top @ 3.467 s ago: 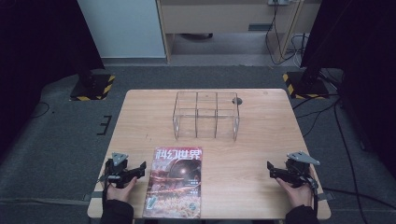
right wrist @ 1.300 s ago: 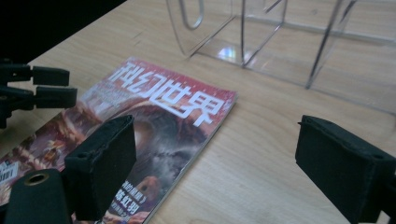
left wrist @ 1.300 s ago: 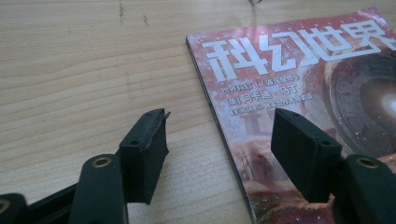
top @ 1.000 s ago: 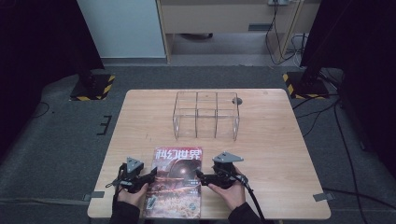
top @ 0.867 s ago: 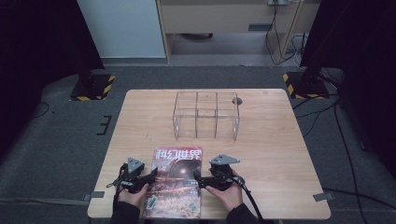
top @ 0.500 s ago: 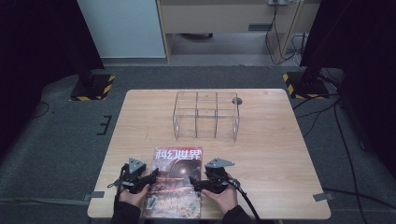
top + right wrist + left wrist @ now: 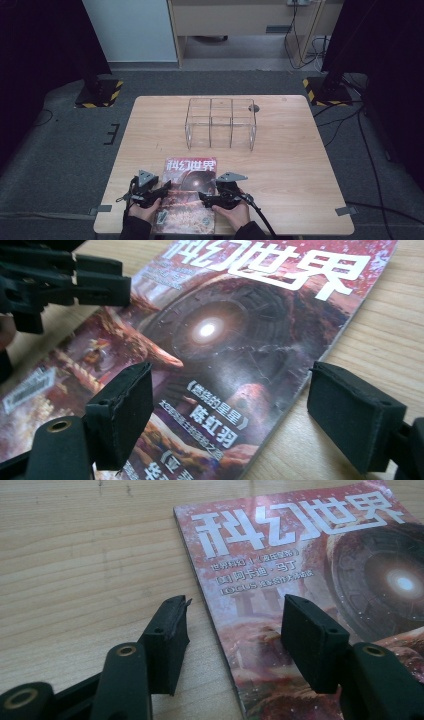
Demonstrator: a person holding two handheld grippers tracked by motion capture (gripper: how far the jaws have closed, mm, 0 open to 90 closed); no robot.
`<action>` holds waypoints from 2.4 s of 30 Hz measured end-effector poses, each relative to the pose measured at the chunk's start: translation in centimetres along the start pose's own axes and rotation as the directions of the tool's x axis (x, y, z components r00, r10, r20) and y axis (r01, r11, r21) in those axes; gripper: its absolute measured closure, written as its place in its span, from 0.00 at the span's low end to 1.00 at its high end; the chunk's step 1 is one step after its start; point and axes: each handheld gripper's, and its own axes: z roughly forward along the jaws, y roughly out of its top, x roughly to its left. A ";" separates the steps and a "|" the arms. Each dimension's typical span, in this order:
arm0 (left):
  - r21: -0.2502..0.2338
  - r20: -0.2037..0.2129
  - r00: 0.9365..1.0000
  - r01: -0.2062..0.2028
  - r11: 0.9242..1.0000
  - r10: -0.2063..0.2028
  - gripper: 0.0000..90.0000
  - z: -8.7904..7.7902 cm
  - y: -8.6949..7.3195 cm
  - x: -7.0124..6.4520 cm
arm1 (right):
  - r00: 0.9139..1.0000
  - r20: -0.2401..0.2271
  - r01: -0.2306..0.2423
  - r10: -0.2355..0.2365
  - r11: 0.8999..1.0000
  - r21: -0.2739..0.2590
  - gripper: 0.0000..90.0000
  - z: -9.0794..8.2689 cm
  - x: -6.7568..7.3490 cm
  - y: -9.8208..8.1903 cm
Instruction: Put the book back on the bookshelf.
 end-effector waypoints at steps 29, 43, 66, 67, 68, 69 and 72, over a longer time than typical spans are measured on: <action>0.011 0.024 0.999 0.028 1.000 -0.028 0.51 0.1 -0.1 -0.8 | 0.976 -0.099 -0.203 0.194 0.975 -0.089 0.23 -0.2 -1.1 -0.6; 0.011 0.018 0.999 0.035 0.999 -0.035 0.51 0.1 -0.1 -0.9 | 0.942 -0.212 -0.297 0.259 0.938 -0.176 0.27 -1.4 -1.2 -0.2; 0.010 0.018 0.998 0.052 0.999 -0.052 0.51 0.1 -0.1 -0.9 | 0.925 -0.281 -0.320 0.254 0.921 -0.223 0.31 -1.2 -0.9 -0.2; 0.010 0.017 0.999 0.052 0.999 -0.052 0.51 0.1 -0.1 -0.9 | 0.924 -0.282 -0.323 0.257 0.921 -0.219 0.31 -1.1 -1.0 -0.1; 0.010 0.017 0.998 0.052 0.999 -0.052 0.50 0.1 -0.1 -0.9 | 0.924 -0.284 -0.323 0.257 0.921 -0.218 0.31 -1.1 -1.1 -0.1; 0.010 0.018 0.998 0.054 0.998 -0.054 0.50 0.1 -0.1 -0.9 | 0.923 -0.284 -0.325 0.259 0.920 -0.217 0.31 -1.1 -1.2 0.0; 0.010 0.021 0.998 0.061 0.998 -0.061 0.50 0.1 -0.1 -0.8 | 0.934 -0.251 -0.308 0.254 0.929 -0.206 0.31 -1.1 -1.4 0.1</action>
